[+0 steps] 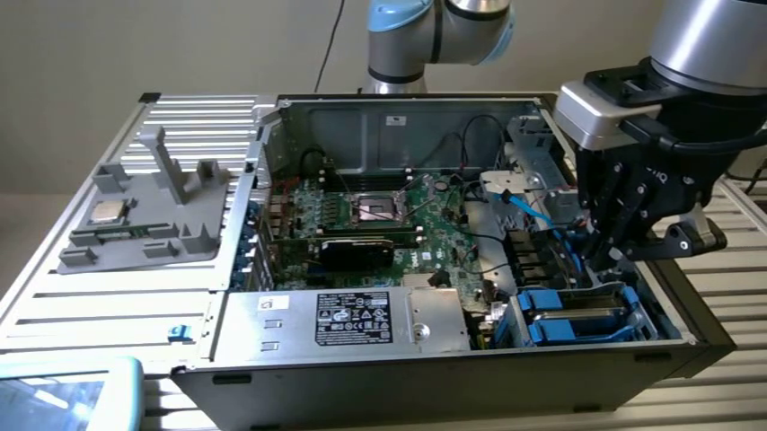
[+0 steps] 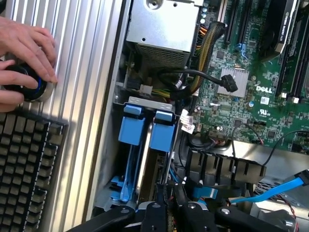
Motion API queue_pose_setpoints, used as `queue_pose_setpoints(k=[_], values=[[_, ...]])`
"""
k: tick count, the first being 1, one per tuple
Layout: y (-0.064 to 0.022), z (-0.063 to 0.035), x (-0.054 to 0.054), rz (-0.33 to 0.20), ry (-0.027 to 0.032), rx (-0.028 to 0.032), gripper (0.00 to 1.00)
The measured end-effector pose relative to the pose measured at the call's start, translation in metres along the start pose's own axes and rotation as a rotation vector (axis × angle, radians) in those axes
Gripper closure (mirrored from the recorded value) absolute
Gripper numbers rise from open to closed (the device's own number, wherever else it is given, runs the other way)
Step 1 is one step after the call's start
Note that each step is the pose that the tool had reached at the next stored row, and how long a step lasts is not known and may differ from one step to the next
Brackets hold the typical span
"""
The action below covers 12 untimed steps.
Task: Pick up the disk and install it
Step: 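Insert the first disk wire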
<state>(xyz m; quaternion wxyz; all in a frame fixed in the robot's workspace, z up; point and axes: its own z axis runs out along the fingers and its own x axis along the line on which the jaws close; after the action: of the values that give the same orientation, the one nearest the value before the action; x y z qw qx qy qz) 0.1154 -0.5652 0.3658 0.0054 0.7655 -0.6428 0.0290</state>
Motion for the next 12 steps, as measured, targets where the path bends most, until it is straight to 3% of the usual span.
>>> queue_pose_setpoints(k=[3,8,12], values=[[-0.0001,0.0002,-0.0005,0.017,0.0004,-0.0017,0.83],[-0.0005,0.0015,-0.0006,0.059,0.0006,-0.0135,0.83],[-0.0045,0.0041,0.0000,0.066,0.0076,-0.0196,0.83]])
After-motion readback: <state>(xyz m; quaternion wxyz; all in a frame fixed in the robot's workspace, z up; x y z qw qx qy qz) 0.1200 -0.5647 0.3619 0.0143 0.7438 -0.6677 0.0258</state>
